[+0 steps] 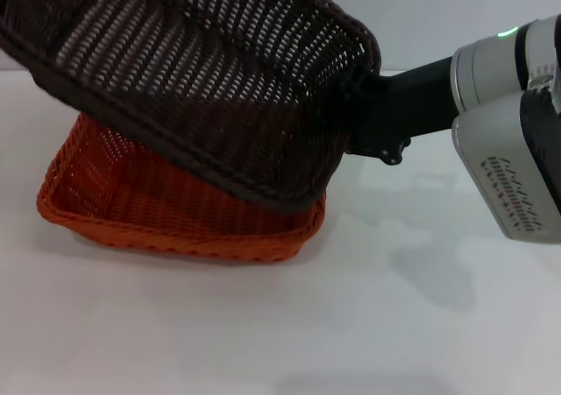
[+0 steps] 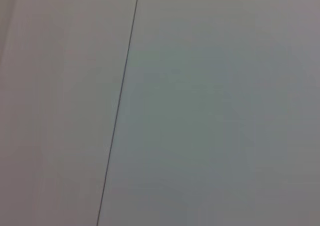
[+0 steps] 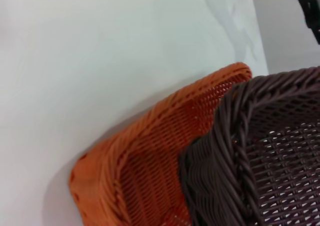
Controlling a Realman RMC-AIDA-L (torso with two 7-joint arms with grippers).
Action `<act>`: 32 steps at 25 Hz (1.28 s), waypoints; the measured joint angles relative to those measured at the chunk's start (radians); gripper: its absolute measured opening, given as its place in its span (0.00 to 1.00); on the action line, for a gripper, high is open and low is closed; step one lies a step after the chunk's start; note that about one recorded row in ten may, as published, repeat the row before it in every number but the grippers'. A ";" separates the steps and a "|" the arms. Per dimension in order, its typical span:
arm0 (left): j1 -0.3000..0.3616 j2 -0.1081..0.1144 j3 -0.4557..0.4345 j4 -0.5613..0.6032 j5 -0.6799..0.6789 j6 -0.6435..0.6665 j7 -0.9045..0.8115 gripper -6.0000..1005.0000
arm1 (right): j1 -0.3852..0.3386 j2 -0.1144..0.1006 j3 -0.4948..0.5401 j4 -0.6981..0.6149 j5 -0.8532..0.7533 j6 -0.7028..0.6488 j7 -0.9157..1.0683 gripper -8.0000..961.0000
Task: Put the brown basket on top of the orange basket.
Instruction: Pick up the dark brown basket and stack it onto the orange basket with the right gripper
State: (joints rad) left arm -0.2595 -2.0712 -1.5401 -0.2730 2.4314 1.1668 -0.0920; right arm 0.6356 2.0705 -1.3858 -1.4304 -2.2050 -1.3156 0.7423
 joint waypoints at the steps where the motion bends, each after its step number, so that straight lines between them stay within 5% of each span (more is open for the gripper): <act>1: 0.000 0.000 0.000 0.000 0.000 0.000 0.000 0.74 | 0.000 0.000 0.000 0.000 0.000 0.000 0.000 0.14; 32: -0.001 0.003 -0.006 0.017 -0.014 -0.045 0.008 0.74 | 0.061 0.001 0.028 0.198 0.013 0.030 -0.153 0.14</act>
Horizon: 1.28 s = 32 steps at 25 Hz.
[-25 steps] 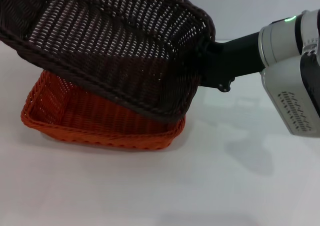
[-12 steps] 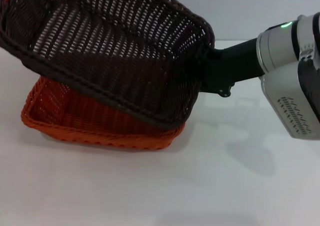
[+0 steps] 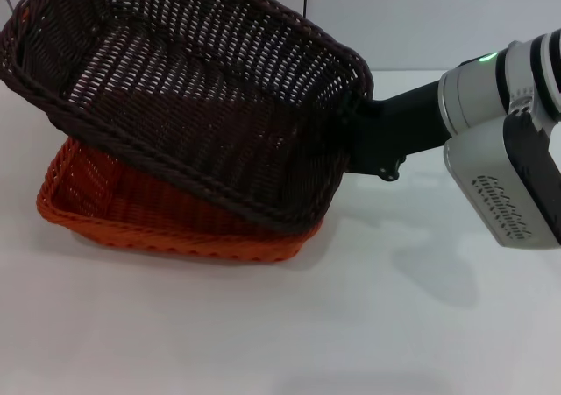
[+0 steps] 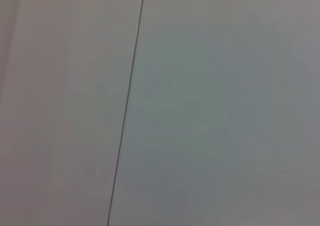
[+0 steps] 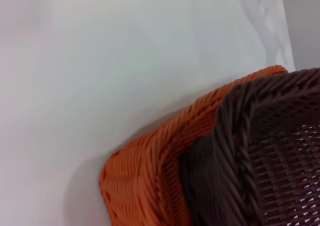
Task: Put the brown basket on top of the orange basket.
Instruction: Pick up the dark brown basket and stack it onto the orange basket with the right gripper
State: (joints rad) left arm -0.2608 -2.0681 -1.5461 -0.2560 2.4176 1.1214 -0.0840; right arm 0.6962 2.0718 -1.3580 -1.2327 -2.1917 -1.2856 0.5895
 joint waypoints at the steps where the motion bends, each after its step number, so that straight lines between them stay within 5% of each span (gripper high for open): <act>1: 0.000 0.000 0.000 0.000 0.000 0.000 0.000 0.74 | 0.000 0.000 0.000 0.000 0.000 0.000 0.000 0.14; 32: -0.011 0.000 -0.024 0.015 -0.014 -0.031 -0.007 0.74 | 0.006 0.004 -0.009 0.092 0.057 0.078 -0.074 0.18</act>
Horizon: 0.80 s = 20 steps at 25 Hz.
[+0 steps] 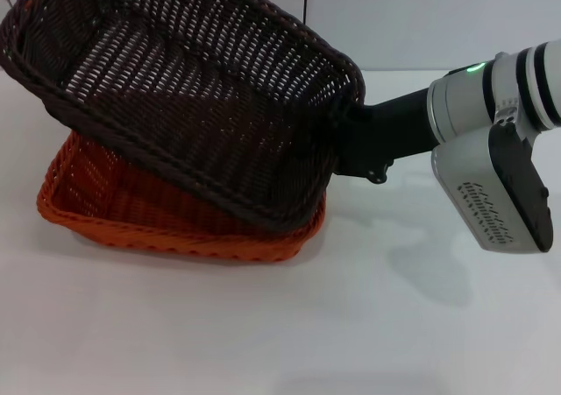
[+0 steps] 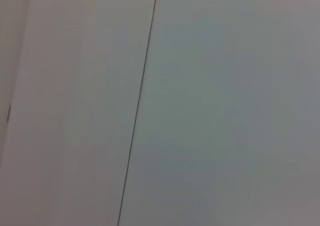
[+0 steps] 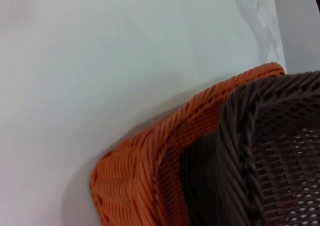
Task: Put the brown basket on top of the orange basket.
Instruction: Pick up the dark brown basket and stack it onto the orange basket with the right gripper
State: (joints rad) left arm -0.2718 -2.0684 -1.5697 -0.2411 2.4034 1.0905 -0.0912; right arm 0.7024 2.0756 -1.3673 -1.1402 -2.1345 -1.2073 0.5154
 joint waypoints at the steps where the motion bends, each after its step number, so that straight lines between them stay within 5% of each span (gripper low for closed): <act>1: 0.000 0.000 0.000 0.000 0.000 0.000 0.000 0.74 | 0.000 0.000 0.000 0.000 0.000 0.000 0.000 0.19; 17: -0.019 0.004 -0.044 0.000 0.000 -0.048 -0.001 0.74 | -0.049 -0.001 -0.032 -0.048 -0.018 0.021 -0.003 0.27; 20: -0.019 0.005 -0.044 0.001 0.000 -0.051 -0.001 0.74 | -0.062 -0.001 -0.034 -0.057 -0.016 0.029 -0.003 0.36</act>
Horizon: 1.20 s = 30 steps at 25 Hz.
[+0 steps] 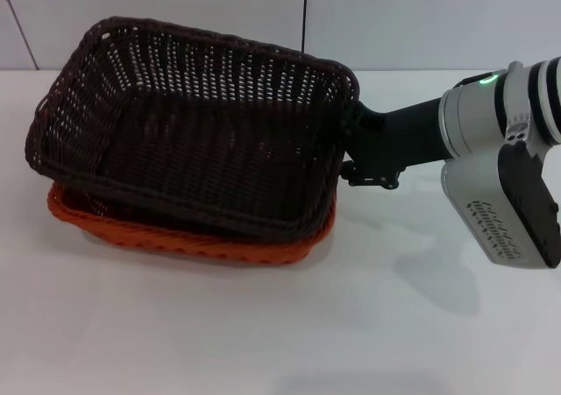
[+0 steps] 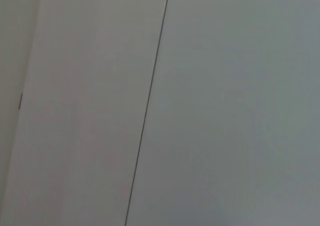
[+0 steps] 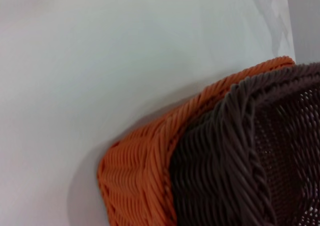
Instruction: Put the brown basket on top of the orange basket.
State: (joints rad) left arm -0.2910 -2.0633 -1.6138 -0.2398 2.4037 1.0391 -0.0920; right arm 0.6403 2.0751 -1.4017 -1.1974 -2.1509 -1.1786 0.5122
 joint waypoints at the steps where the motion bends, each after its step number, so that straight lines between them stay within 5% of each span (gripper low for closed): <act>1: -0.001 0.000 0.000 0.003 0.000 -0.001 0.000 0.74 | -0.008 0.001 -0.005 -0.006 0.001 0.001 0.001 0.38; 13: -0.011 0.005 -0.004 0.005 0.000 -0.004 0.000 0.74 | -0.102 0.007 -0.136 -0.030 0.014 0.188 0.005 0.49; 17: -0.016 0.007 -0.014 0.005 0.000 -0.004 0.006 0.74 | -0.121 0.007 -0.145 -0.033 0.022 0.204 0.004 0.51; 21: -0.017 0.009 -0.017 0.005 0.006 -0.004 0.008 0.74 | -0.158 0.007 -0.157 -0.062 0.038 0.206 0.001 0.63; 30: -0.009 0.007 -0.012 0.007 0.007 -0.003 0.005 0.74 | -0.225 0.005 -0.163 -0.150 0.040 0.205 0.008 0.64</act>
State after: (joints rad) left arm -0.3005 -2.0565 -1.6258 -0.2331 2.4112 1.0359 -0.0867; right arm 0.4150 2.0800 -1.5649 -1.3473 -2.1113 -0.9741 0.5200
